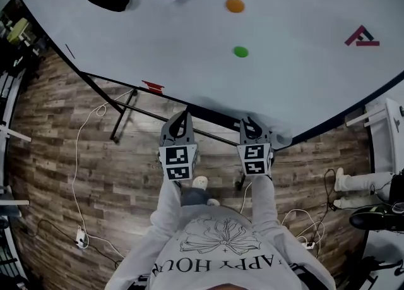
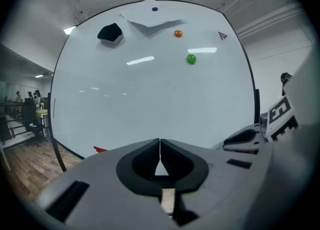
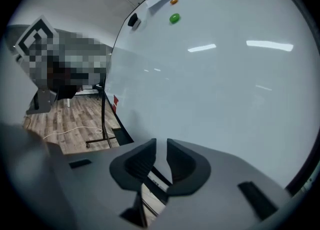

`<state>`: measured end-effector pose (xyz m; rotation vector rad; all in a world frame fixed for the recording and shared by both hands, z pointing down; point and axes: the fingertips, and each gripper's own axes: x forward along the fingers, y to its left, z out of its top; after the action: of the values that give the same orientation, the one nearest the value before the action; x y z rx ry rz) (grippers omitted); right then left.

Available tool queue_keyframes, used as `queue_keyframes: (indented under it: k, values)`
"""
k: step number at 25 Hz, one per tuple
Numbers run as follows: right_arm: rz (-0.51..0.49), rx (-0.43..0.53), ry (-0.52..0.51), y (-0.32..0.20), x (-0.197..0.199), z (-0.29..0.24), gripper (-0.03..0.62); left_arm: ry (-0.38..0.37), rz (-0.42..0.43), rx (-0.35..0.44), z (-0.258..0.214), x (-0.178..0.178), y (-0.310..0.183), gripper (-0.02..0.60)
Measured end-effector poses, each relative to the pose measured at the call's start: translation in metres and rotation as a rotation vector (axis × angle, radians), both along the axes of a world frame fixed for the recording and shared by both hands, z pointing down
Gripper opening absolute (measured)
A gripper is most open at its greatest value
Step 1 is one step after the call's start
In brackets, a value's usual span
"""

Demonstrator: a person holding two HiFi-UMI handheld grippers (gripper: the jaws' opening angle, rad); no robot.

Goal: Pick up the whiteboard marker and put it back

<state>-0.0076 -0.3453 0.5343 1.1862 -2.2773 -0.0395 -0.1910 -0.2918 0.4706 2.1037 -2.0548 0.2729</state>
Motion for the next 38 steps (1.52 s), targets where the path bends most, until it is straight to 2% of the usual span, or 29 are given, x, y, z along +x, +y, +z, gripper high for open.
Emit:
queue_keyframes:
  k: [6,9,14,20,26,38]
  values:
    - [-0.083,-0.052,0.139,-0.009,-0.003,0.028,0.066,0.005,0.016,-0.026,0.014,-0.003,-0.015,0.006]
    - [-0.152,-0.084,0.219,-0.011,-0.007,0.043,0.067,0.009,0.020,-0.049,0.023,-0.005,-0.018,0.006]
    - [-0.293,-0.112,0.424,-0.009,-0.011,0.071,0.067,0.015,0.017,-0.075,0.036,-0.009,-0.019,0.006]
    - [-0.406,-0.139,0.569,-0.009,-0.019,0.093,0.071,0.027,0.001,-0.100,0.048,-0.016,-0.015,0.006]
    - [-0.467,-0.219,0.617,-0.012,-0.034,0.116,0.087,0.040,-0.037,-0.120,0.060,-0.035,-0.010,0.006]
    - [-0.518,-0.287,0.743,-0.014,-0.038,0.139,0.074,0.053,-0.107,-0.136,0.072,-0.064,0.006,0.006]
